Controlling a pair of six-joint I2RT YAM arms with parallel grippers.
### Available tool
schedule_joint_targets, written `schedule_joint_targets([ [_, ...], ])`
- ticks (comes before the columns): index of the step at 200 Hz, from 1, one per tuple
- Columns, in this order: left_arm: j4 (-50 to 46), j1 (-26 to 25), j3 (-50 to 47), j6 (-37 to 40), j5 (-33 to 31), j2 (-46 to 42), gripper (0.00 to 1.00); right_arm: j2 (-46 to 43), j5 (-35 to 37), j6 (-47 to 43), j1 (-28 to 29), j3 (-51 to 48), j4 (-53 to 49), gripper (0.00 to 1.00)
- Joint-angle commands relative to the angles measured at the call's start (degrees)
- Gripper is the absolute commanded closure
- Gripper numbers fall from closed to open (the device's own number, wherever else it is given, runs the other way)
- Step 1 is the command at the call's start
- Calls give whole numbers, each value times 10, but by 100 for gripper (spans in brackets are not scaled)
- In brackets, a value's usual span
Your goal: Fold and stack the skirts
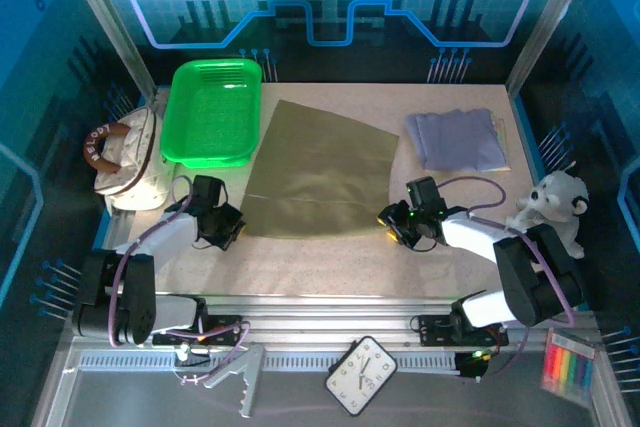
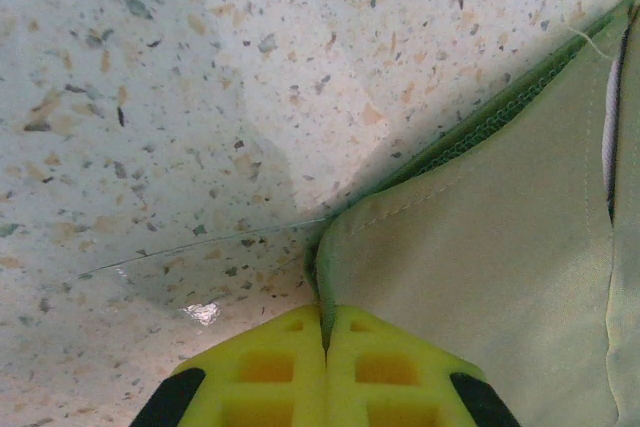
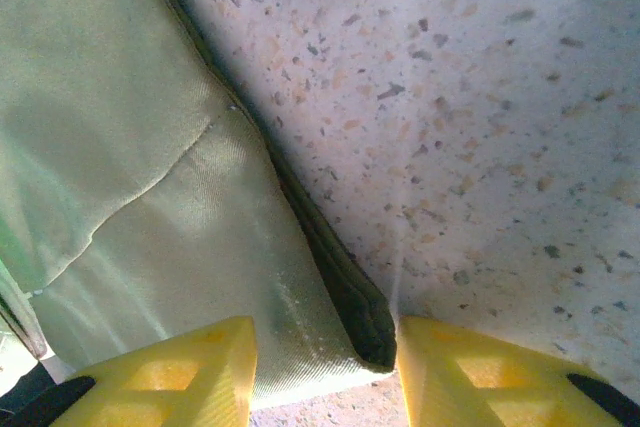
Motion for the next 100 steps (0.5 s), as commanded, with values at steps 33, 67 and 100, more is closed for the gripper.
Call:
schedule_joint_targets([
  [33,-20,-2,16,7,12,-30,100,-16,18,-16,7,-11,48,73],
  [67,-22,-2,18,13,5,-94,100,-67,31,-37,8,-3,9,100],
  [100,-70,-2,44,29,-4,-166,100,-141,39,-51,11,2,-46,100],
])
